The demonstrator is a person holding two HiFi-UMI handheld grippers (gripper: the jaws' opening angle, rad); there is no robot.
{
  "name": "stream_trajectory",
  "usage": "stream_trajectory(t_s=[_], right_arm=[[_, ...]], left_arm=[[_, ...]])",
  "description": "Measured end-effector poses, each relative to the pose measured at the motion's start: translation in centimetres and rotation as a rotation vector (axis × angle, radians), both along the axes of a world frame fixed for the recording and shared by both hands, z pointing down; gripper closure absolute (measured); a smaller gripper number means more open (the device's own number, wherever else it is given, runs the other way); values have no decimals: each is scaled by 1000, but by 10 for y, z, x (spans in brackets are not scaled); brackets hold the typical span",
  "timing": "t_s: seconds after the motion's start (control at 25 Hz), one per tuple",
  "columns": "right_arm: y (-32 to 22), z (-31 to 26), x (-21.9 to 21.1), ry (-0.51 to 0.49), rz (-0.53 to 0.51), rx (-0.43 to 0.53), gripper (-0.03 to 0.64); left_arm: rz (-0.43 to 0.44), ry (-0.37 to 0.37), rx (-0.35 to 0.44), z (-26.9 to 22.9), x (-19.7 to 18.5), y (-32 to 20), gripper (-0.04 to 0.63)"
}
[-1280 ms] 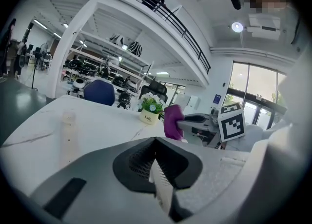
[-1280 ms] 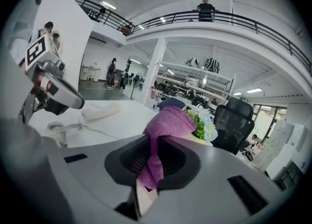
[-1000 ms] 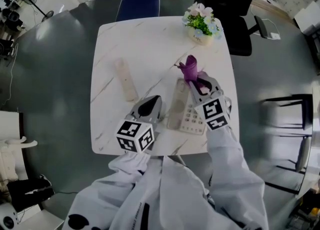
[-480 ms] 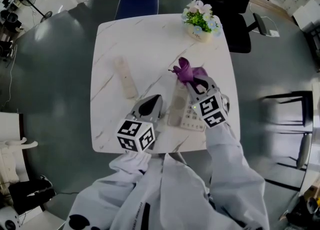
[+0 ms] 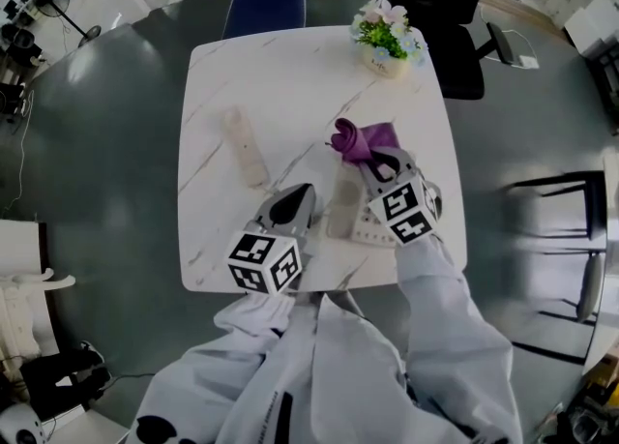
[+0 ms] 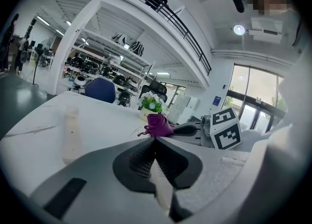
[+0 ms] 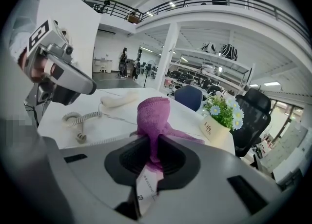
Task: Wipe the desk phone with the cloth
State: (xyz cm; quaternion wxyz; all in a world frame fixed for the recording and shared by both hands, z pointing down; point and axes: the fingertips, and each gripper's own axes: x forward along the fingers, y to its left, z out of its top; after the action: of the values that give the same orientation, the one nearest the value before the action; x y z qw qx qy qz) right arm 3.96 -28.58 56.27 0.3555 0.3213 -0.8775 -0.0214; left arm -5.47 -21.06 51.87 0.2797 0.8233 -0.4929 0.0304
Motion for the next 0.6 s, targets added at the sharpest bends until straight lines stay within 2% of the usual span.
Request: stream_trajectory(t_s=[0.6], right_arm=[[18, 6, -4, 12, -3, -13, 586]], left_arm=[[-6, 5, 6, -4, -3, 14, 597]])
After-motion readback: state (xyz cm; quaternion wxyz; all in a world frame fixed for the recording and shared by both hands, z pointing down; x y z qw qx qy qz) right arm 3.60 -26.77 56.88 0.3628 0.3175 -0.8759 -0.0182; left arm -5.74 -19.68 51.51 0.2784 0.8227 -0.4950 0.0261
